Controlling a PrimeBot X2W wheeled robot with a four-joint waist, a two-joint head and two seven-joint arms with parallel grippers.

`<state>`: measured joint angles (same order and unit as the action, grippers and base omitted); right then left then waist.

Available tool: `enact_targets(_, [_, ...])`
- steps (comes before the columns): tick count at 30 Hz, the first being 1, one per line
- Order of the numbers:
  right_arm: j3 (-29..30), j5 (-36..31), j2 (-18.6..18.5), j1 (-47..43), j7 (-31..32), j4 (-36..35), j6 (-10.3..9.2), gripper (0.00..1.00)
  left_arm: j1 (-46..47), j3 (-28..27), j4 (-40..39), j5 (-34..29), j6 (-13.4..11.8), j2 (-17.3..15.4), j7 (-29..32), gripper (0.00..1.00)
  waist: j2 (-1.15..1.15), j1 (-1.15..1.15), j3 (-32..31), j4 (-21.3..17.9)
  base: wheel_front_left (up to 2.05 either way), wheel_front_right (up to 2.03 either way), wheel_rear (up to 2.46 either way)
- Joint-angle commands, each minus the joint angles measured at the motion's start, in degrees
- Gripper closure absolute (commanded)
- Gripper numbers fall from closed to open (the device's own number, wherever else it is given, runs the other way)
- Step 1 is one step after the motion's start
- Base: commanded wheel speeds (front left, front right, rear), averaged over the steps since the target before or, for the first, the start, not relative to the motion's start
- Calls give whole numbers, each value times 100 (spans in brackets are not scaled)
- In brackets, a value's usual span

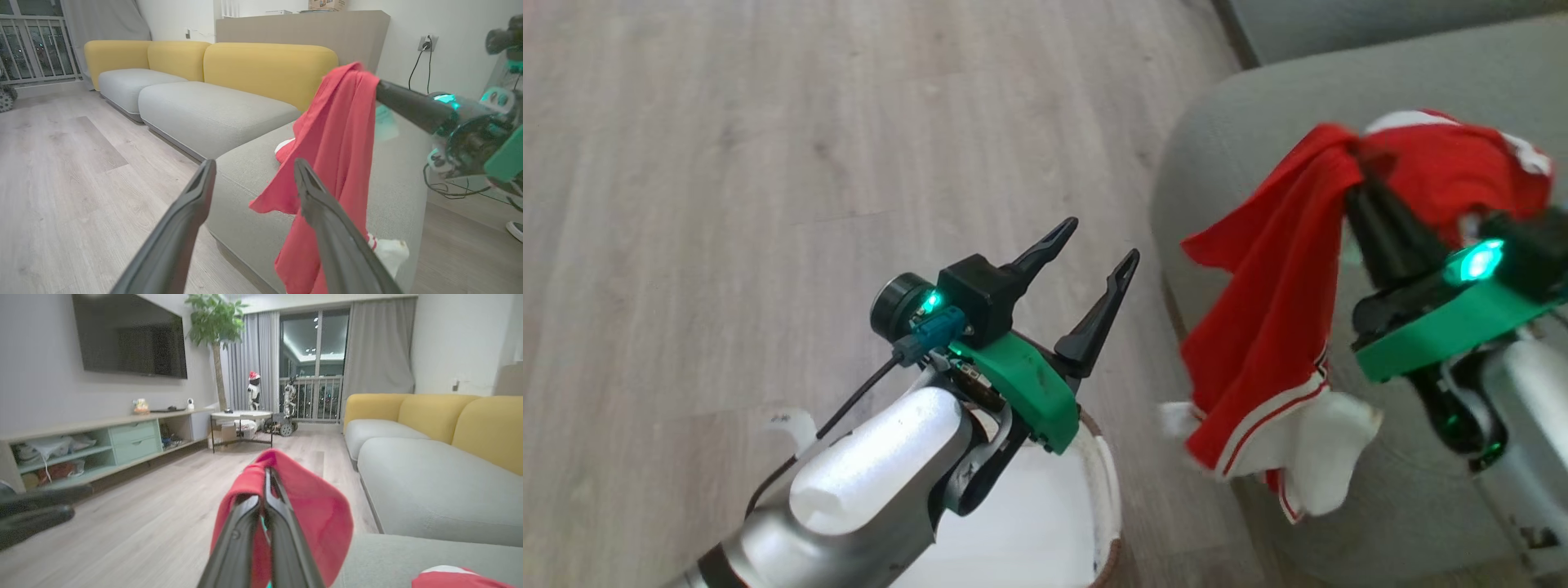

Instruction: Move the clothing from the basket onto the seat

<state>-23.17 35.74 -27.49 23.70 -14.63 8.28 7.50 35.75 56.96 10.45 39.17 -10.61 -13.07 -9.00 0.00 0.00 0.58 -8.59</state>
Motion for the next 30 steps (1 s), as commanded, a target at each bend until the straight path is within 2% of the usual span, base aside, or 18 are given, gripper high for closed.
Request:
enact_targets(1, [37, 31, -126, 14, -37, -260, -1, 100, 176, -223, -104, -8, -28, -44, -63, 0, 0, 0, 57, -232, 0, 0, 0])
enact_targets(8, [243, 168, -425, -16, -37, -689, -1, 100, 216, -252, 92, -34, -42, 8, -207, 0, 0, 0, 151, -841, 0, 0, 0])
enact_targets(16, [602, 65, -575, -249, -37, -987, -1, 100, 289, -287, 255, -67, -48, 37, -309, 0, 0, 0, 275, -1407, 0, 0, 0])
enact_targets(22, [899, 69, -537, -504, -37, -1114, -1, 100, 376, -278, 357, -126, -50, 83, -365, 0, 0, 0, 381, -1598, 0, 0, 0])
enact_targets(30, [982, 264, -523, -431, -37, -1234, -1, 100, 490, -250, 449, -155, -40, 149, -373, 0, 0, 0, 569, -1659, 0, 0, 0])
